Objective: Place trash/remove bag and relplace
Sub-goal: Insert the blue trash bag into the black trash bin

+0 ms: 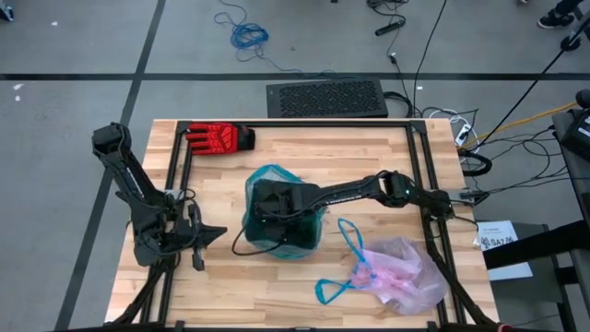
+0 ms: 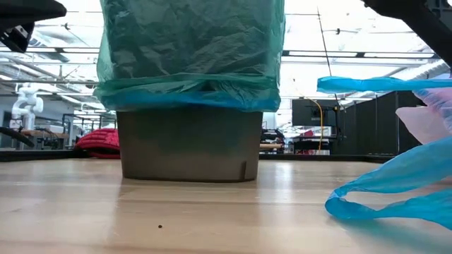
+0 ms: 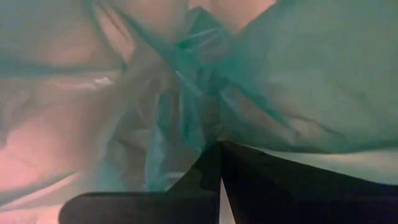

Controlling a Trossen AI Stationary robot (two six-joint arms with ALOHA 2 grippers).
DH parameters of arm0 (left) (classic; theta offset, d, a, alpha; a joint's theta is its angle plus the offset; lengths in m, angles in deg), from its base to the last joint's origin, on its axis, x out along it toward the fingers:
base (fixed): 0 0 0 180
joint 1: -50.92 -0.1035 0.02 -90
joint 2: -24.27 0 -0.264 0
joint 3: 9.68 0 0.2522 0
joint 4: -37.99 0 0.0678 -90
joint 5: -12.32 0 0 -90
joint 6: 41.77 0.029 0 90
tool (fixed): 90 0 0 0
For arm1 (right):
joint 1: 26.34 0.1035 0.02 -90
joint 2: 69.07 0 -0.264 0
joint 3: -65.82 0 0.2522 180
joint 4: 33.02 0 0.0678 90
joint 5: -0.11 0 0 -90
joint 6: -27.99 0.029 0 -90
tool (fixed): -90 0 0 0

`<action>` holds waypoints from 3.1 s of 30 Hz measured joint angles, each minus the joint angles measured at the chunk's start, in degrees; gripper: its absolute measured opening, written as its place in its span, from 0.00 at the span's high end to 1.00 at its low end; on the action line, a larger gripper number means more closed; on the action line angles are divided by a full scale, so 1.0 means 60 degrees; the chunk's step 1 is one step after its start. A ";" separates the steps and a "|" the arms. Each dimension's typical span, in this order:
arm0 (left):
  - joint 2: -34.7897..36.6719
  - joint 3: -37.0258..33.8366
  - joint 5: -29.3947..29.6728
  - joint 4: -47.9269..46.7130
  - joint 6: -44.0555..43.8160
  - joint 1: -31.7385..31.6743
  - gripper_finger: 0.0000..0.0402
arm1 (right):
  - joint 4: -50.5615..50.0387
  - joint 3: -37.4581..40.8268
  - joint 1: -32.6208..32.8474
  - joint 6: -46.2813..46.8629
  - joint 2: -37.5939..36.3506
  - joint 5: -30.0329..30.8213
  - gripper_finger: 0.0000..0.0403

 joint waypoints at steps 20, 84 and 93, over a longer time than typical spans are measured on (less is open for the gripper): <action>0.0000 0.0000 -0.0005 -0.0062 -0.0027 0.0000 1.00 | 0.0007 0.0011 0.0040 0.0287 -0.1371 0.0111 1.00; 0.0004 0.0000 -0.0042 -0.0175 -0.0086 0.0004 1.00 | 0.0011 0.0055 -0.0600 0.0302 -0.2816 0.0232 1.00; 0.0004 0.0000 -0.0042 -0.0228 -0.0090 0.0000 1.00 | 0.2356 0.0033 -0.0439 -0.0390 -0.2867 0.0126 1.00</action>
